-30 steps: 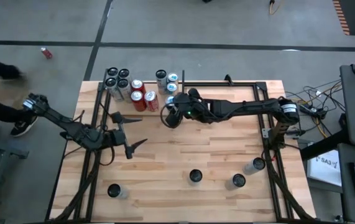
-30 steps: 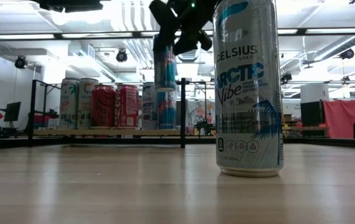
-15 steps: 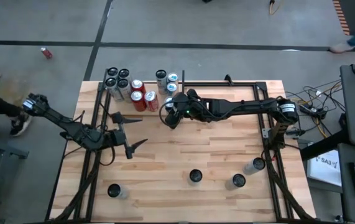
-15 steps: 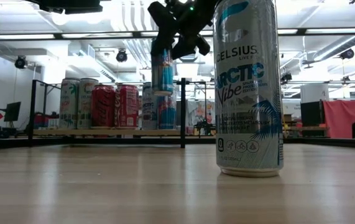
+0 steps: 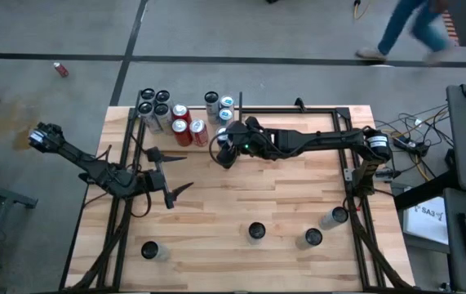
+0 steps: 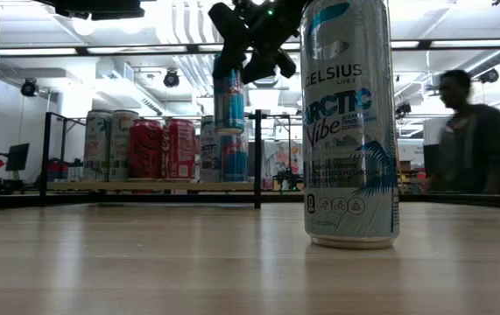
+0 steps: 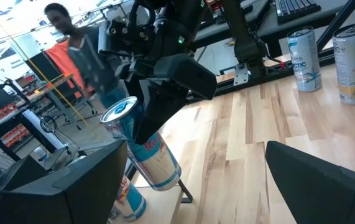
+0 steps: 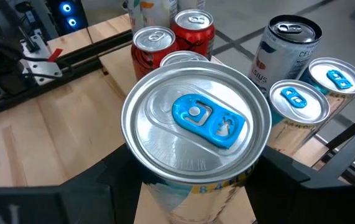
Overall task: Place canned beverage on shelf
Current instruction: Put the blue and silver soda can on the shelf aligned with the other blue and silver soda cans
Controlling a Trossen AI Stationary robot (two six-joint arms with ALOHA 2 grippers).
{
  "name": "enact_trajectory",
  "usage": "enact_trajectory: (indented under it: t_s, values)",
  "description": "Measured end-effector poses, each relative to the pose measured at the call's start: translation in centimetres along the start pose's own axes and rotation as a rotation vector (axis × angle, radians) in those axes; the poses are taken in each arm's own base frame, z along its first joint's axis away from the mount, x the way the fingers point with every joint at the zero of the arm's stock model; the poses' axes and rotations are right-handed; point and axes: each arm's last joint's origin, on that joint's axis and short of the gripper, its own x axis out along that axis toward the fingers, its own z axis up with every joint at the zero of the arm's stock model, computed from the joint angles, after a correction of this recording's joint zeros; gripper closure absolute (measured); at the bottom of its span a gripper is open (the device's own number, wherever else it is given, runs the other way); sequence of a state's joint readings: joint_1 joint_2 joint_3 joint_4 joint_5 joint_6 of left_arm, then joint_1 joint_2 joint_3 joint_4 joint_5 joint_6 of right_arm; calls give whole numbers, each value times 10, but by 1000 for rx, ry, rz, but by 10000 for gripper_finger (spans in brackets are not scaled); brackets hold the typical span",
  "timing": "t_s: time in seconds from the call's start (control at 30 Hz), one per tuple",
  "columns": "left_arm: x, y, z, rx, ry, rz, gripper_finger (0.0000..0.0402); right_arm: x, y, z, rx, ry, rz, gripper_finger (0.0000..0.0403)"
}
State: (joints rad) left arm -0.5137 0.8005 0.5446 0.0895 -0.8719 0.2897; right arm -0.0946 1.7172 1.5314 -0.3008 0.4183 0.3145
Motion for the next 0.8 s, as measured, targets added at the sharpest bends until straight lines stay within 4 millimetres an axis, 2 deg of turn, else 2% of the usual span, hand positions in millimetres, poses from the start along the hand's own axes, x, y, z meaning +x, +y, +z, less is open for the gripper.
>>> enact_trajectory:
  t_s: [0.7, 0.8]
  values:
    - [2, -3, -1, 12, 10, -3, 35, 5, -9, 0, 29, 1, -21, 189]
    - [2, -3, -1, 21, 9, -3, 35, 10, -8, 0, 44, -27, -15, 189]
